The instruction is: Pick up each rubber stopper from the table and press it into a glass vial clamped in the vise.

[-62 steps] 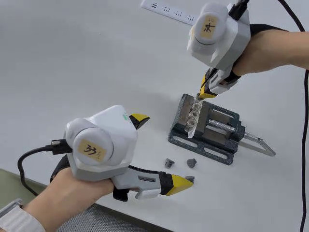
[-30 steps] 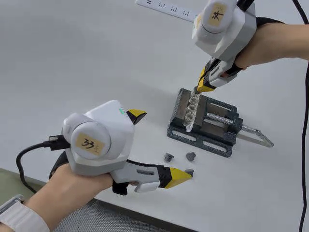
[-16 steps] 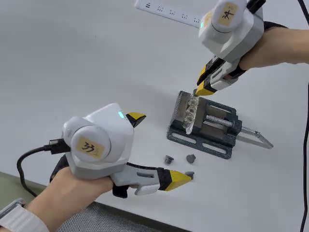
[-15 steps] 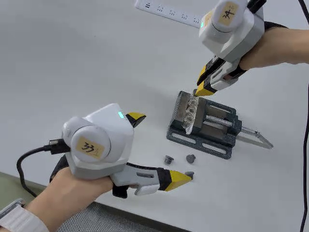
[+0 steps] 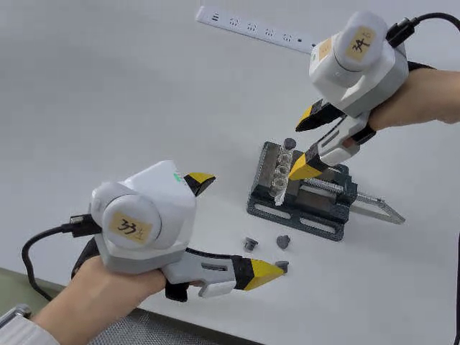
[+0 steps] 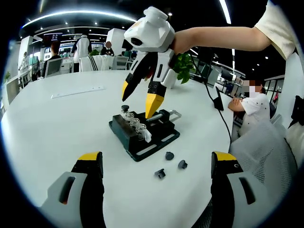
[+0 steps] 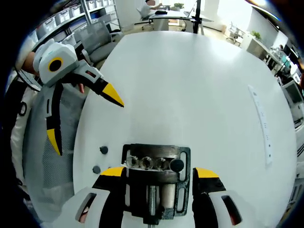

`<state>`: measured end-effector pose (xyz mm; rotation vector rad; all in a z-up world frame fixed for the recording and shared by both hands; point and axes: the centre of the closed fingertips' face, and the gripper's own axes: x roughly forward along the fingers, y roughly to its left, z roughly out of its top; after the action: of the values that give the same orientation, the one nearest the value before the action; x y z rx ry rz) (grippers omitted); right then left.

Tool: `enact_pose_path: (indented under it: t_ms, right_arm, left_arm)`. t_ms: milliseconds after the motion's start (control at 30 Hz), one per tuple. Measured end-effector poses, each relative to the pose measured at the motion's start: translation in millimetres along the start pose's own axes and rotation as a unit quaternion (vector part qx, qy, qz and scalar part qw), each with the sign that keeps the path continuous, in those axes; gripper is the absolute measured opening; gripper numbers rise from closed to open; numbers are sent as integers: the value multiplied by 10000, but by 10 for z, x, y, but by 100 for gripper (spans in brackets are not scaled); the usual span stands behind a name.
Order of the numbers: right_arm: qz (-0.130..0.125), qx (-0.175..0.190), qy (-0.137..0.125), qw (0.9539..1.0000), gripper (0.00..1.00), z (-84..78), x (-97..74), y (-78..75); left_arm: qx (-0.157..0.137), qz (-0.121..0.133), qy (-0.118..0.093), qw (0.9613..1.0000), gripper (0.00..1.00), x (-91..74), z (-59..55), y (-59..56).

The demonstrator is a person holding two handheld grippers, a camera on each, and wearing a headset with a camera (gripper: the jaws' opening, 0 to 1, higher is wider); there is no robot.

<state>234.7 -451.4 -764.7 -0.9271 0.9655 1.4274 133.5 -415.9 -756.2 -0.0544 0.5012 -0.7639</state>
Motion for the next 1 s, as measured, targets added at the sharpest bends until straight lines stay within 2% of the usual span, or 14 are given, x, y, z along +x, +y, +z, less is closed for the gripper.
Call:
enact_pose_path:
  t_ms: [367,500,733,1000]
  right_arm:
    - [6,313,-398,9987,74,-19,-6,201]
    - [2,396,-606,9974,78,-42,-6,291]
    - [-78,553,-736,9957,75,-159,-32,393]
    - [-66,714,-926,9931,69,-243,-23,663]
  left_arm:
    - [138,15,58,9999,94,-56,8,33]
    - [169,21,34,9998,94,-75,57,33]
    - [242,10,30,9997,94,-99,88,33]
    - [310,-11,33,9995,94,-121,111,7]
